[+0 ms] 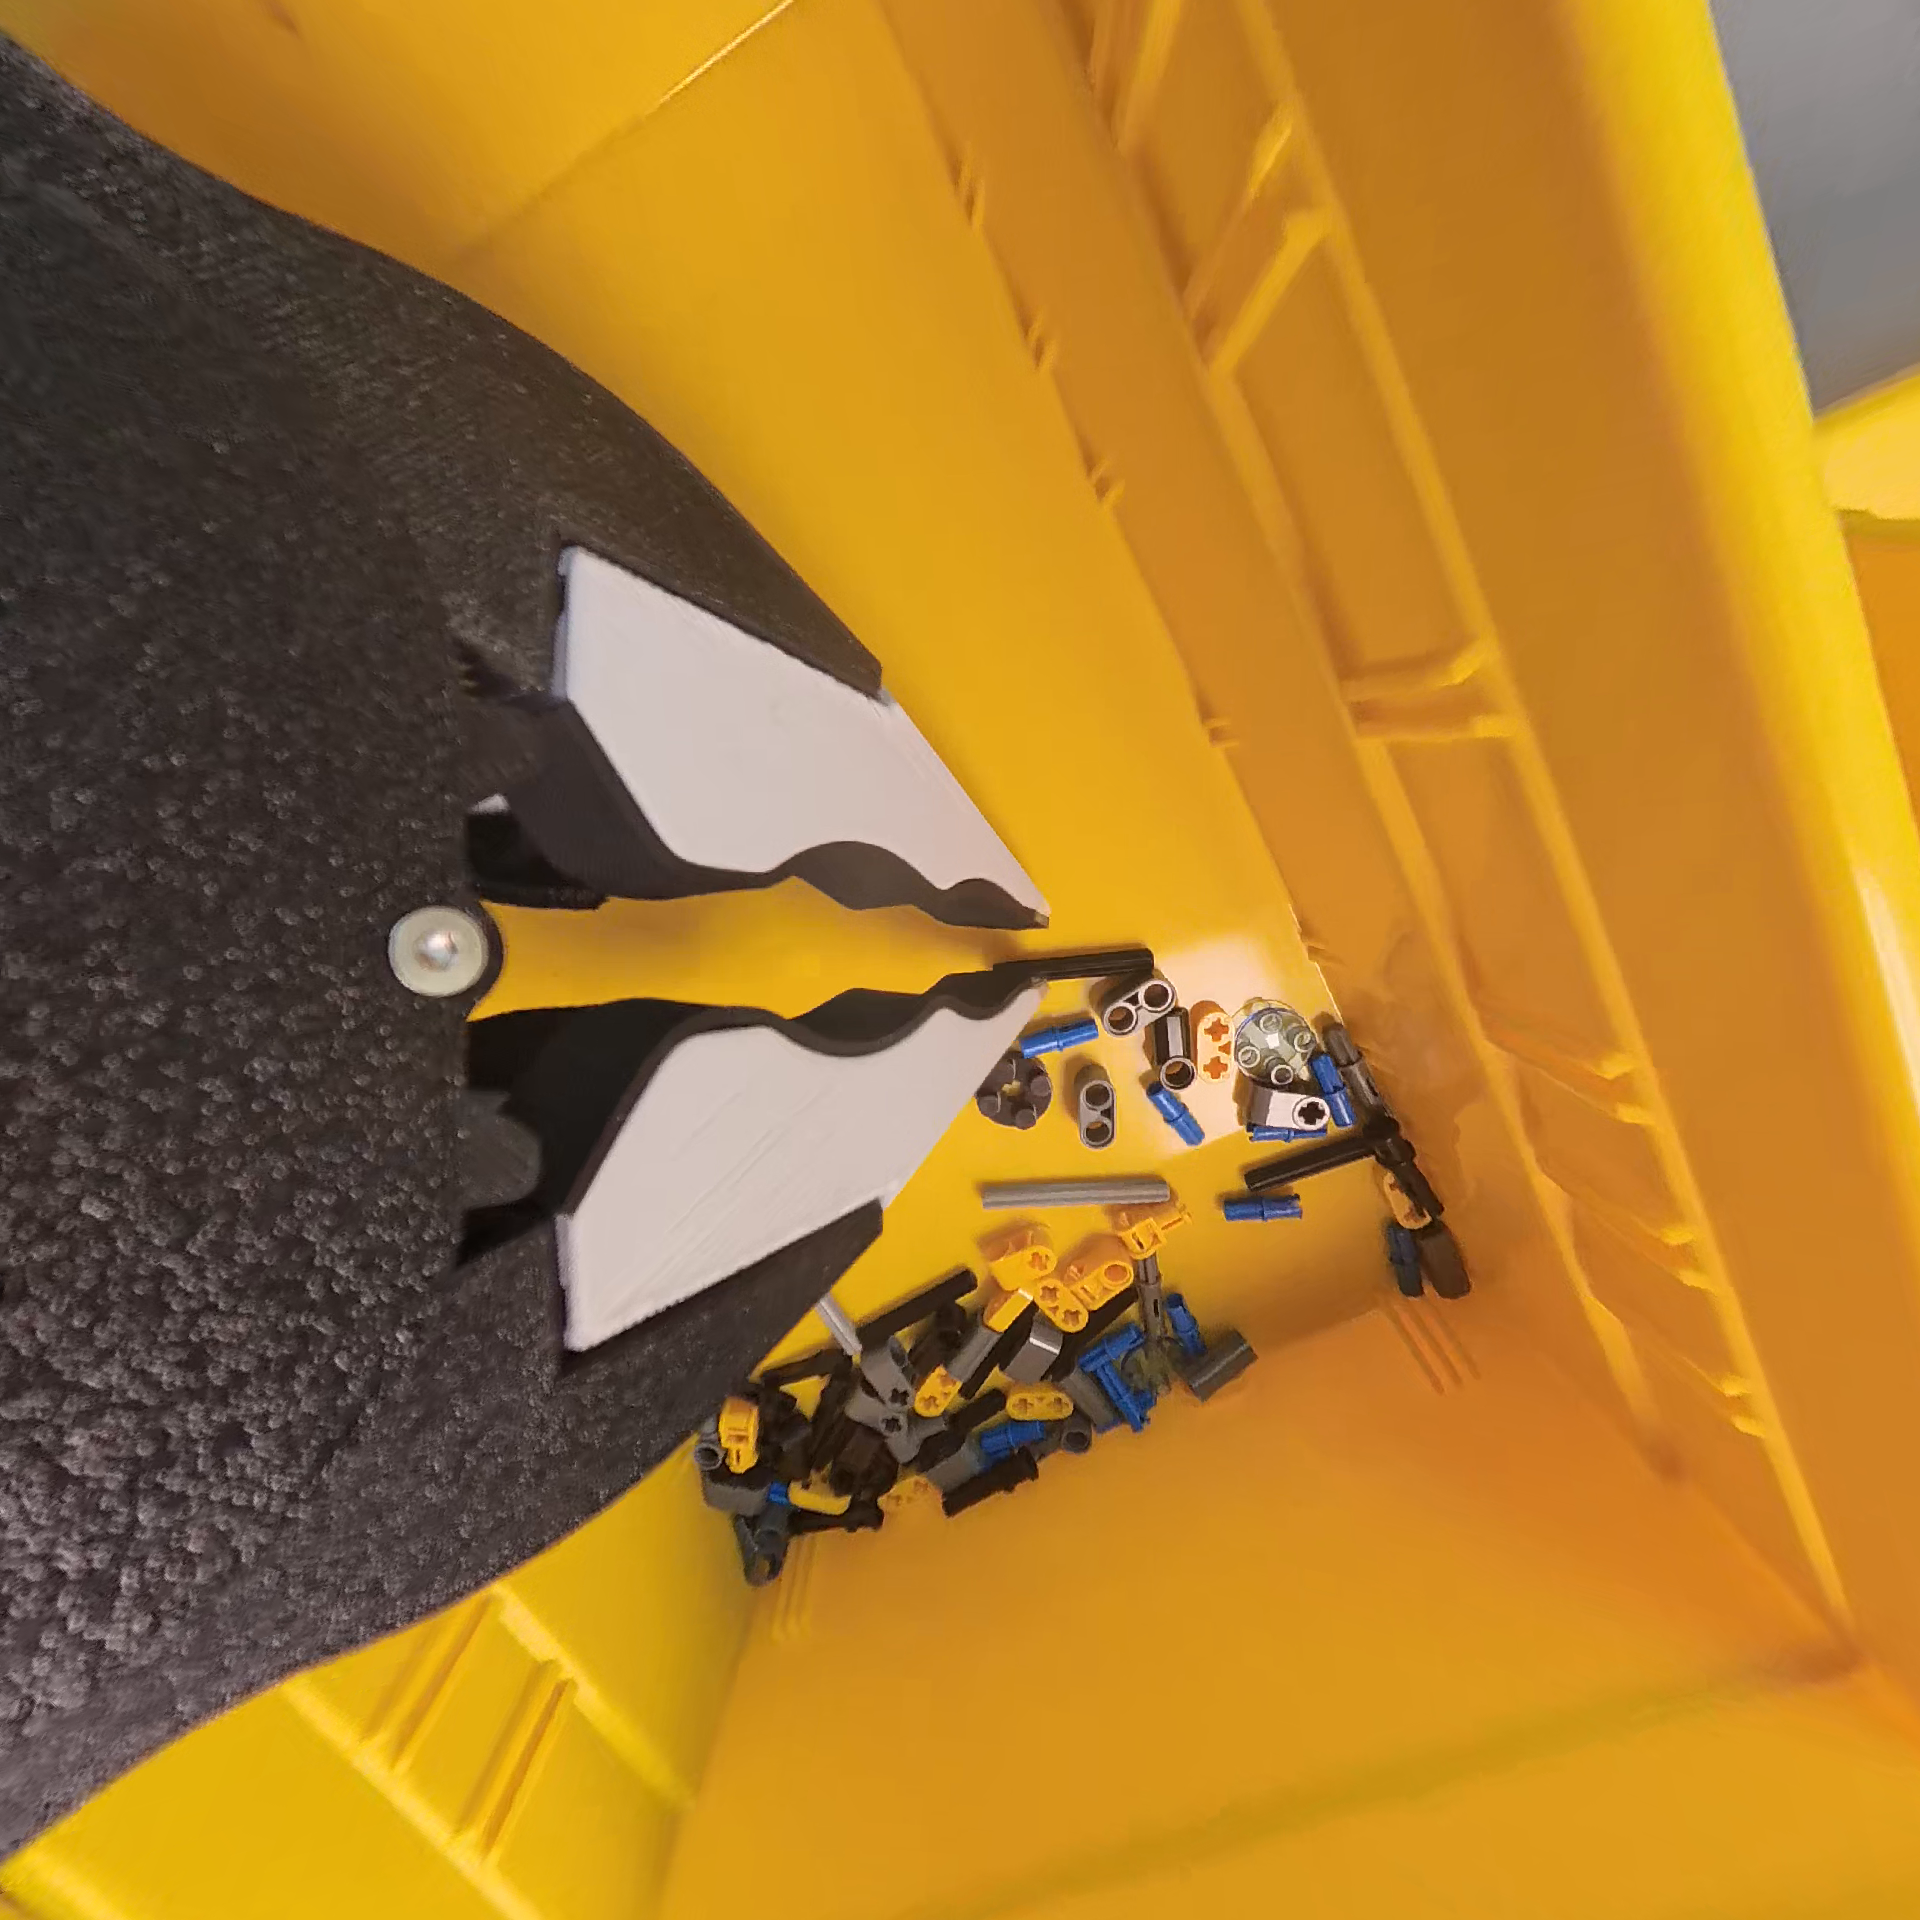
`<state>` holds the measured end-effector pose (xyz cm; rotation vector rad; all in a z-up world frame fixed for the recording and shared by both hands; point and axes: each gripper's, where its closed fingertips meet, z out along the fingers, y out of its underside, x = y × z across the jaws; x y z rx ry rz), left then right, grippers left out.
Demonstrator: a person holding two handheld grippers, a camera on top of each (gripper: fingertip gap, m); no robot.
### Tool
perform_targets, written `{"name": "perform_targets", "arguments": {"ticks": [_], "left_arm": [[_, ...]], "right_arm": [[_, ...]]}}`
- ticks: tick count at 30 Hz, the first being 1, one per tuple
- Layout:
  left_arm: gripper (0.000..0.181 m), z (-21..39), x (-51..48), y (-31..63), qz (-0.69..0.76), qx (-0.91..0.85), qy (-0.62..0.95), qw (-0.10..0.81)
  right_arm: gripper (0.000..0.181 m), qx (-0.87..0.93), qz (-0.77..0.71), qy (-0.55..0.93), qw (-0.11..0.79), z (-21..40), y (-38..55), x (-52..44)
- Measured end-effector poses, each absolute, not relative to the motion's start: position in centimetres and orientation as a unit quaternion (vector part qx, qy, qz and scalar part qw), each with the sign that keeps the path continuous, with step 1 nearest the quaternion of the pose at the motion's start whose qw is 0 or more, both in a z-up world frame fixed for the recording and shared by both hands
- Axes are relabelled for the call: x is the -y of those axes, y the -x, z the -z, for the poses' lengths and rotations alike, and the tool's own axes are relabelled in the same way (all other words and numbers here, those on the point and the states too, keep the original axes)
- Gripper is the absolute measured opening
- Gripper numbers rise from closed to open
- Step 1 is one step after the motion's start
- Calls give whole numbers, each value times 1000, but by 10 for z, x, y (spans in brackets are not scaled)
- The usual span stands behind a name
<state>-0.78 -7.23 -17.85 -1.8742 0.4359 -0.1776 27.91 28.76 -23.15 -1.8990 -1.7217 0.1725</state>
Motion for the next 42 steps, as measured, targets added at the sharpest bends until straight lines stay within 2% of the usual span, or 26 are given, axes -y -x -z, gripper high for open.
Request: {"name": "perform_targets", "arguments": {"ticks": [8, 11, 13, 16, 18, 21, 28, 34, 42], "left_arm": [[47, 178, 73, 8, 76, -186, 797, 570], [47, 177, 74, 6, 78, -189, 796, 570], [46, 172, 74, 1, 100, -182, 791, 575], [43, 154, 72, -11, 145, -163, 776, 592], [40, 139, 68, -23, 192, -144, 764, 599], [35, 119, 59, -52, 253, -148, 745, 600], [31, 104, 30, -103, 279, -191, 746, 574], [17, 114, 30, -102, 257, -208, 757, 564], [18, 120, 34, -100, 212, -256, 763, 555]], "right_arm": [[4, 570, -174, 774, 214, 237, -277, -292], [3, 573, -165, 774, 212, 236, -279, -291], [3, 580, -148, 751, 278, 217, -269, -290], [3, 586, -196, 661, 425, 137, -235, -248], [3, 635, -192, 579, 475, 99, -214, -195], [3, 704, -141, 483, 502, 79, -186, -125], [3, 779, -177, 356, 485, 109, -120, -8], [3, 790, -213, 338, 465, 132, -100, 24], [3, 784, -221, 332, 475, 127, -96, 28]]}}
